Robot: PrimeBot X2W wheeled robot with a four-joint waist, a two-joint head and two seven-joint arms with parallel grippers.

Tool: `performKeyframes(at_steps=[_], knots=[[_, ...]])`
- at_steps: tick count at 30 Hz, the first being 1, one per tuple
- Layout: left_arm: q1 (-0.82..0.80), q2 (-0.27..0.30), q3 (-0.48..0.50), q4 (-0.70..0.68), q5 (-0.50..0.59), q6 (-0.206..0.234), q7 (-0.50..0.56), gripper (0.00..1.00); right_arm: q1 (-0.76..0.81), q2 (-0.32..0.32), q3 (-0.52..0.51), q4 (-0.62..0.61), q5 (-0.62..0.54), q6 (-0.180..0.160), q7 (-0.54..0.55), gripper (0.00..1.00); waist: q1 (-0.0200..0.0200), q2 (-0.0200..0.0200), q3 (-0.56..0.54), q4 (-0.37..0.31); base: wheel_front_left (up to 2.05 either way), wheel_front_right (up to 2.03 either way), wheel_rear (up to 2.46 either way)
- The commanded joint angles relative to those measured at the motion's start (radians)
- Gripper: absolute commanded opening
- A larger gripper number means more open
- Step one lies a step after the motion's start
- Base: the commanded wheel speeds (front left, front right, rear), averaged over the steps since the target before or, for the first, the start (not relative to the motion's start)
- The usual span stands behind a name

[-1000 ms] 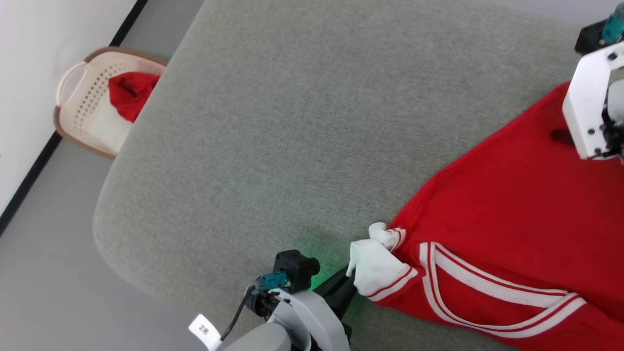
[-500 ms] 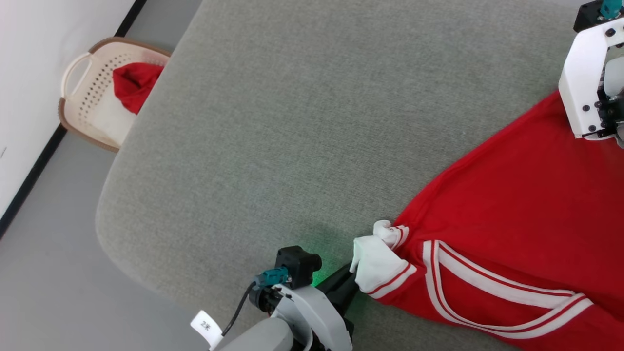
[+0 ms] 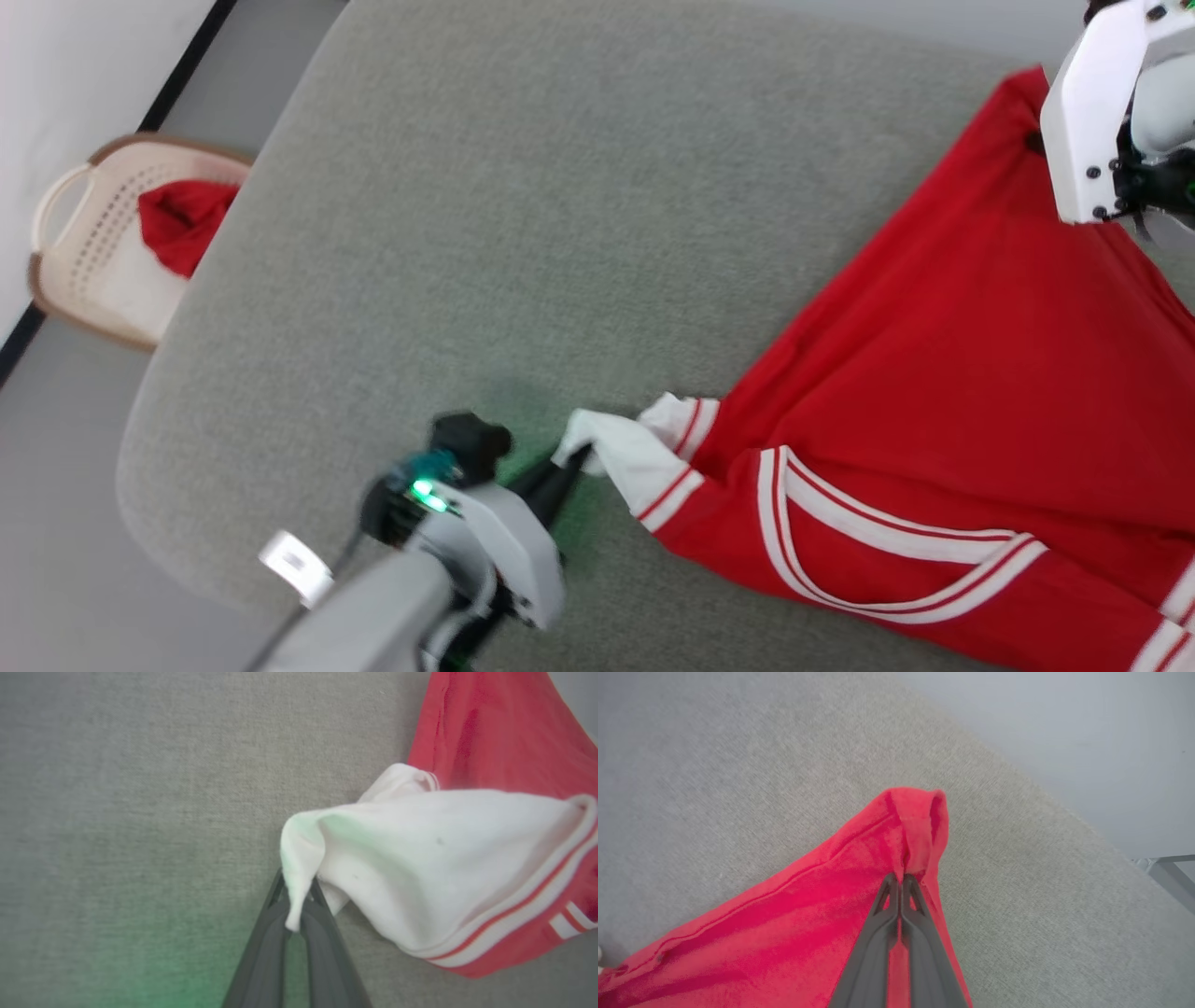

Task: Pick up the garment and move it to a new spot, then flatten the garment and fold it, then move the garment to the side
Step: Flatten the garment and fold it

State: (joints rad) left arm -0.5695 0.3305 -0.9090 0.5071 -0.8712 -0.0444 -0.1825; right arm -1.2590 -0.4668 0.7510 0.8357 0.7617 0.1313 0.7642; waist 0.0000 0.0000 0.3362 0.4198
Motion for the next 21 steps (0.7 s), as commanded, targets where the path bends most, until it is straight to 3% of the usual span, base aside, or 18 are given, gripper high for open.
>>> performKeyframes(at_steps=[1, 2, 12, 18, 21], knots=[[-0.022, 0.034, 0.01, -0.028, -0.003, 0.006, 0.022, 0.0, -0.009, -0.006, 0.006, -0.021, 0.015, -0.001, -0.037, 0.0, 0.0, 0.0, -0.057, -0.054, 0.0, 0.0, 0.0], [-0.022, 0.034, 0.01, -0.028, -0.003, 0.006, 0.022, 0.0, -0.009, -0.006, 0.006, -0.021, 0.015, -0.001, -0.037, 0.0, 0.0, 0.0, -0.057, -0.054, 0.0, 0.0, 0.0], [-0.216, 0.267, 0.055, -0.197, -0.009, 0.015, 0.301, 0.0, 0.004, -0.006, 0.01, -0.075, 0.075, -0.001, -0.246, 0.0, 0.0, 0.0, -0.17, -0.15, 0.0, 0.0, 0.0], [-0.41, 0.318, 0.103, -0.153, -0.038, -0.016, 0.446, 0.0, -0.023, 0.026, 0.014, -0.042, 0.055, -0.001, -0.343, 0.0, 0.0, 0.0, -0.217, -0.212, 0.0, 0.0, 0.0], [-0.512, 0.302, 0.118, -0.096, -0.046, -0.034, 0.483, 0.0, -0.039, 0.053, 0.003, -0.006, 0.045, -0.001, -0.394, 0.0, 0.0, 0.0, -0.235, -0.241, 0.0, 0.0, 0.0]])
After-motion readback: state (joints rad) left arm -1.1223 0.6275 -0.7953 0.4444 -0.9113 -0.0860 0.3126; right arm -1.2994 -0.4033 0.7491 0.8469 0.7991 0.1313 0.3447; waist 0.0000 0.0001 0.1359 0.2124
